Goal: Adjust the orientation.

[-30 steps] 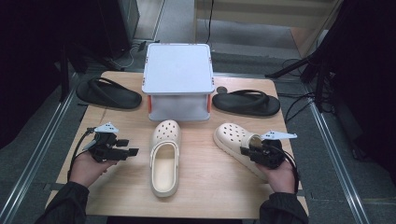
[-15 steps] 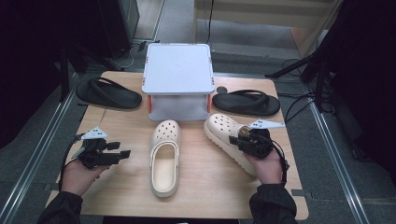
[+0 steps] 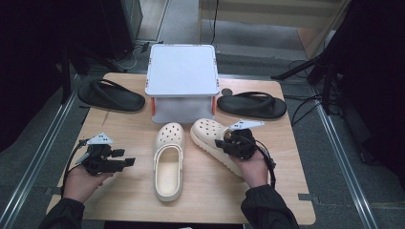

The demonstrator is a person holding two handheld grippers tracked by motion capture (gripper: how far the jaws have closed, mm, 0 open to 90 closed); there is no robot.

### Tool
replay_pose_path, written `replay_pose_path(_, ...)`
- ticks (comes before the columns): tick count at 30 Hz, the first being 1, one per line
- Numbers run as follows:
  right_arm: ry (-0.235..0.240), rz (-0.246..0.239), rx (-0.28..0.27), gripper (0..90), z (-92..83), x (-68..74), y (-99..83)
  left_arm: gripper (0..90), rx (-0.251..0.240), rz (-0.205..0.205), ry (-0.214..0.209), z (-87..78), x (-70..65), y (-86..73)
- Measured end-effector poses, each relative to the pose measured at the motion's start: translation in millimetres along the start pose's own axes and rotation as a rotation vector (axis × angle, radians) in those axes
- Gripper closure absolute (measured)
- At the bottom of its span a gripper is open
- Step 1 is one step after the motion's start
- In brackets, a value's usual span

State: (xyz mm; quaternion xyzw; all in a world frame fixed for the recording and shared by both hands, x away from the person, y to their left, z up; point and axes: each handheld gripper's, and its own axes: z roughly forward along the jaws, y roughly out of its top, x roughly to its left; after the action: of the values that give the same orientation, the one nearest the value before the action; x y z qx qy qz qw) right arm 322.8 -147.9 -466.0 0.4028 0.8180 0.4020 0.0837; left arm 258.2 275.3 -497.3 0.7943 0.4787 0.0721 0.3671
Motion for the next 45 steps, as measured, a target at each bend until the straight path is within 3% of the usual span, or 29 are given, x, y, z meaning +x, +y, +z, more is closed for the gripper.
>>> replay_pose_path(10,-0.022,-0.025,0.026,77.6,14.4,11.1,1.3,37.5,0.014,0.007,-0.008,2.8,-2.5,1.1)
replay_pose_path(18,-0.034,-0.023,0.032,77.4,24.9,21.9,2.9,37.5,0.015,-0.017,-0.025,2.9,-2.7,2.1)
replay_pose_path(21,-0.039,-0.026,0.028,76.9,28.1,24.8,3.7,38.2,0.016,-0.047,-0.044,2.6,-2.1,3.2)
replay_pose_path(24,-0.035,-0.022,0.028,75.3,29.7,26.6,3.5,44.7,-0.001,-0.047,-0.063,0.4,-2.5,5.3)
replay_pose_path(27,-0.023,-0.023,0.024,69.8,30.1,27.9,2.0,57.0,-0.028,-0.028,-0.08,-1.9,-4.5,9.0)
replay_pose_path(31,0.0,-0.006,-0.007,62.0,22.6,25.7,0.1,71.8,-0.022,0.005,-0.108,-1.1,-5.7,14.6)
replay_pose_path(35,0.025,0.015,-0.044,59.4,7.7,21.4,-1.6,79.4,-0.013,0.022,-0.107,4.2,-6.3,18.9)
replay_pose_path(38,0.036,0.008,-0.058,64.3,-4.2,18.8,-4.1,82.8,-0.003,0.03,-0.107,9.0,-6.3,22.5)
replay_pose_path(43,0.032,-0.002,-0.085,84.5,-19.3,9.9,-11.3,89.4,0.017,0.058,-0.133,18.6,-8.3,29.5)
replay_pose_path(45,0.021,0.015,-0.096,90.0,-23.7,1.7,-12.9,89.7,0.023,0.074,-0.14,23.9,-9.1,32.0)
